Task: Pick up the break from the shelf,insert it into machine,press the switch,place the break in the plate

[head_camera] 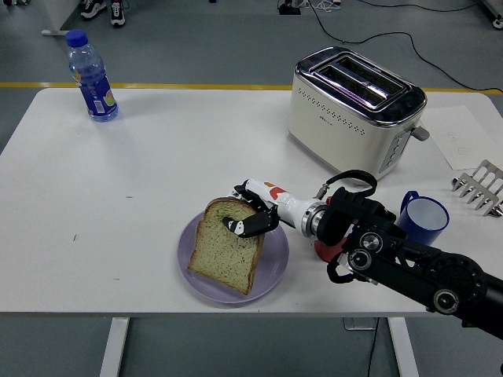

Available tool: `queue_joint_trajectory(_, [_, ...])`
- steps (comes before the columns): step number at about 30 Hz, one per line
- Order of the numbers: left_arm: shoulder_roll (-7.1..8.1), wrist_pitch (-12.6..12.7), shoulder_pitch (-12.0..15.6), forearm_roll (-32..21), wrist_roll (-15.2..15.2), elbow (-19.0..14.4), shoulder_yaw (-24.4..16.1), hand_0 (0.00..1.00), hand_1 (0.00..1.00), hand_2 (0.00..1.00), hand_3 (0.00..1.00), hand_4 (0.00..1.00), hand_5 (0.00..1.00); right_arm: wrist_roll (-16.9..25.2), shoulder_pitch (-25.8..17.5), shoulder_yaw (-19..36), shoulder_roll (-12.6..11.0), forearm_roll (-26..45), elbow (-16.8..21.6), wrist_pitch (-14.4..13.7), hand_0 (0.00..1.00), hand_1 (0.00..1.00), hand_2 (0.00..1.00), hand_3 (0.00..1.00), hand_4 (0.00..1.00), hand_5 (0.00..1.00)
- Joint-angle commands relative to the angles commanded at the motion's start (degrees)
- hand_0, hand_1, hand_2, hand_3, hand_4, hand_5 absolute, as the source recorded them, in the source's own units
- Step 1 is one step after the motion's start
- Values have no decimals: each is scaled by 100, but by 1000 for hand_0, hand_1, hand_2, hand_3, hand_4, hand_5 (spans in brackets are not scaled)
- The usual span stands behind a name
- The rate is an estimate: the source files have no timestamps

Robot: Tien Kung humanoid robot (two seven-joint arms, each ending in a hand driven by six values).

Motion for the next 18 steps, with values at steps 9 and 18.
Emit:
queue_joint_trajectory(9, [-3,4,-6,-45,-11,0,47,685,693,677,560,282,832,263,25,-170,174,197,-527,33,161,200,311,440,495,2])
queue_joint_trajectory(18, [-2,7,-34,-135,-19,0,116,685,692,676,562,283,833,592,64,-205,280,-215,-846,109,461,463,531,575,435,48])
